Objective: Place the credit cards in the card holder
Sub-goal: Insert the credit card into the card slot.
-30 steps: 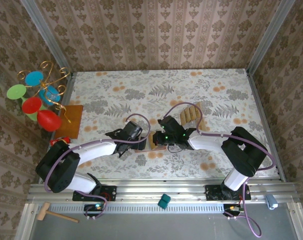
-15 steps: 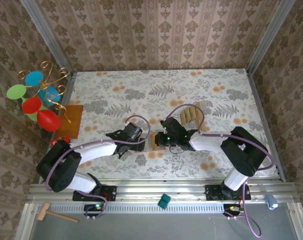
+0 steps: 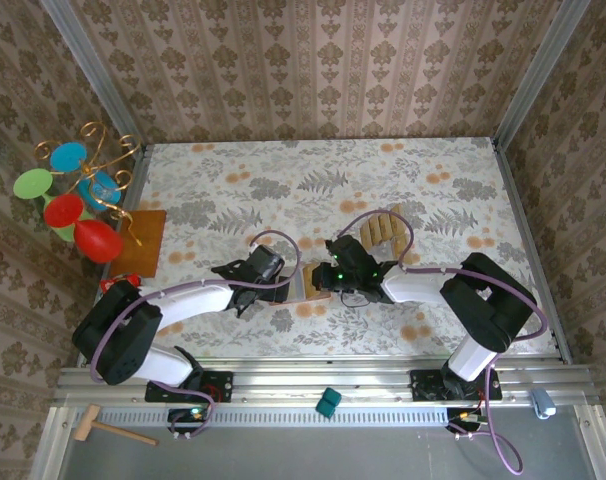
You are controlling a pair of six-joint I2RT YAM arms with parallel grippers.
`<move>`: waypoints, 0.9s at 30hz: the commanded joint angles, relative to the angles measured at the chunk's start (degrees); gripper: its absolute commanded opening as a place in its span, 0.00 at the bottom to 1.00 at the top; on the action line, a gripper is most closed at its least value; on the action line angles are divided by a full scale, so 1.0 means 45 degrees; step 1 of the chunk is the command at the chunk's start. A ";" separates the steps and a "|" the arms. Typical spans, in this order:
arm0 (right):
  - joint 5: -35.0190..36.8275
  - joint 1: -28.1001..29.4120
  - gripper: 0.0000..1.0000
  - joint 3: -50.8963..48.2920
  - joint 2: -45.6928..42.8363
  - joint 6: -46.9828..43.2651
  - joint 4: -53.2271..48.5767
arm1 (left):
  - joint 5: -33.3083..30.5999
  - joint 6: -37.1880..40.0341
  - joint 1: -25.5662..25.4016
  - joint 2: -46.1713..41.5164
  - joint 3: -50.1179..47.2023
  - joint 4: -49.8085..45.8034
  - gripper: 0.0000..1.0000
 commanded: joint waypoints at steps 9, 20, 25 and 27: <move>-0.1289 -0.0381 0.00 -0.1371 -0.0142 0.0598 0.4163 | -0.0370 -0.0300 -0.0111 -0.0222 -0.0329 -0.0623 1.00; -0.1766 -0.0463 0.00 -0.1656 0.1144 0.1369 0.6362 | -0.0384 -0.0249 -0.0137 -0.0222 -0.0289 -0.0623 1.00; -0.1797 -0.0467 0.00 -0.1677 0.1473 0.1464 0.6771 | -0.0393 -0.0275 -0.0141 -0.0222 -0.0322 -0.0622 1.00; -0.1787 -0.0485 0.00 -0.1675 0.1571 0.1482 0.6850 | -0.0382 -0.0305 -0.0125 -0.0205 -0.0319 -0.0623 1.00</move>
